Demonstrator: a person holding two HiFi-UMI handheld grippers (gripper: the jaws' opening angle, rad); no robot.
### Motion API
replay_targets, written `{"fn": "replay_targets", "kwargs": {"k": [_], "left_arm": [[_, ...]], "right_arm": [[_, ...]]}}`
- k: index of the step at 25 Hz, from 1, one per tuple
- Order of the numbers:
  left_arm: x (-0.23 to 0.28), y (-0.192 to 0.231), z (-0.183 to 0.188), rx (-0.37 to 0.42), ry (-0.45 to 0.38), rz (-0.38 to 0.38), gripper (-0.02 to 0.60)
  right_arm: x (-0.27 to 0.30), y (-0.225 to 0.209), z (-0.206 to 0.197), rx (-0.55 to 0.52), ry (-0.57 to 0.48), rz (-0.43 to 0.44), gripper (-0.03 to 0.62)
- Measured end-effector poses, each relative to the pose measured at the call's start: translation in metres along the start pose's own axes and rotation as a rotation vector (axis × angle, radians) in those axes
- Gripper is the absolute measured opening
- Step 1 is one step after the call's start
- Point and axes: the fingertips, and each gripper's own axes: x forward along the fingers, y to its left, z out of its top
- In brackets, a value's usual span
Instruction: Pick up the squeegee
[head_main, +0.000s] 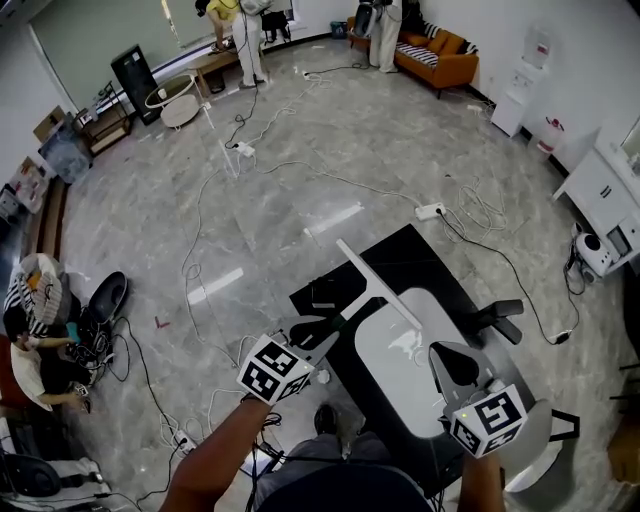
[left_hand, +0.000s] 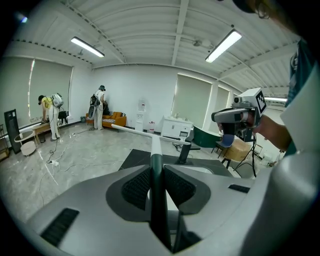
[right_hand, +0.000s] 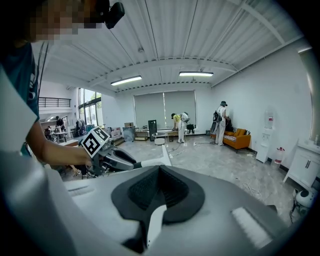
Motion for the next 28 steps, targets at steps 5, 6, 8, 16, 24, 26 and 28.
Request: {"fn": "replay_targets", "kwargs": {"k": [5,6,8,16,24,26,28], "left_arm": [[-0.013,0.001,-0.015,-0.054,-0.01,-0.004,0.089],[-0.015,0.003,-0.019,-0.074,-0.014,-0.007,0.089],[-0.018,0.007,-0.025,-0.118,-0.024,-0.01,0.089],[-0.028,0.024,-0.028,-0.25,-0.081,-0.007,0.089],[-0.024,0.037,-0.028,-0.298,-0.107,-0.026,0.089],[-0.017,0.038,-0.026,-0.293,-0.107,-0.032,0.089],[-0.012,0.041,-0.023,-0.288,-0.105,-0.034,0.089]], "right_arm": [[0.002,0.012,-0.01,0.015,0.018,0.023,0.011],[0.005,0.014,-0.013,0.019,0.023,0.03,0.011],[0.009,0.018,-0.016,0.021,0.036,0.047,0.011],[0.027,0.024,-0.013,0.02,0.062,0.099,0.011],[0.039,0.02,-0.015,0.015,0.074,0.075,0.009],[0.043,0.017,-0.02,0.026,0.081,0.074,0.009],[0.047,0.015,-0.021,0.03,0.085,0.077,0.008]]}}
